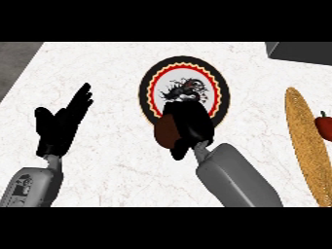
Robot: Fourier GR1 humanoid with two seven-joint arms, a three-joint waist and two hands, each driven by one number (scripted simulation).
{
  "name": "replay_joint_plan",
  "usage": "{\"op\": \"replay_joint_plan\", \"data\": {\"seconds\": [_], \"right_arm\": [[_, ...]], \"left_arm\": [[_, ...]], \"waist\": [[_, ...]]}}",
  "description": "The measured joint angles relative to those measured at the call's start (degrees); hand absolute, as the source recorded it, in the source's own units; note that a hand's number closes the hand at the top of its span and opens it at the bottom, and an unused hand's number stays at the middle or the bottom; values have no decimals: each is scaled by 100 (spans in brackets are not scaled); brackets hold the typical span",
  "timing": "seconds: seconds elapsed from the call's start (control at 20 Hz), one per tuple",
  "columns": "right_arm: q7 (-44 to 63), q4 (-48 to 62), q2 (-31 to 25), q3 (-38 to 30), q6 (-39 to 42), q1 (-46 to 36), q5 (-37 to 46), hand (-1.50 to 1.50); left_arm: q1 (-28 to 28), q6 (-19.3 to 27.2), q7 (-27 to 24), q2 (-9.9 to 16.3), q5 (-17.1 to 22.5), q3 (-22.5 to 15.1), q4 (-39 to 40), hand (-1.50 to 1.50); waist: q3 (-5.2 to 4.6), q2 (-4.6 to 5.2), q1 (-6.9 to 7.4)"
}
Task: Pick the cupcake from the placemat and place it in the plate
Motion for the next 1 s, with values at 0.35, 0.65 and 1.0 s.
{"op": "replay_joint_plan", "data": {"seconds": [0.35, 0.65, 1.0], "right_arm": [[1794, 65, 96, 575, -1429, -1328, 959, 150], [3063, 497, 83, 848, -2109, -2228, 1417, 150], [3451, 988, 48, 917, -2655, -2520, 1438, 150]], "left_arm": [[-116, -15, 35, 3, -18, 6, 150, 0], [-286, -6, 26, 16, -9, 82, 283, 0], [-274, 91, -12, -21, -50, 124, 318, 0]], "waist": [[-7, -49, 5], [-5, -7, -50], [5, 8, -195]]}}
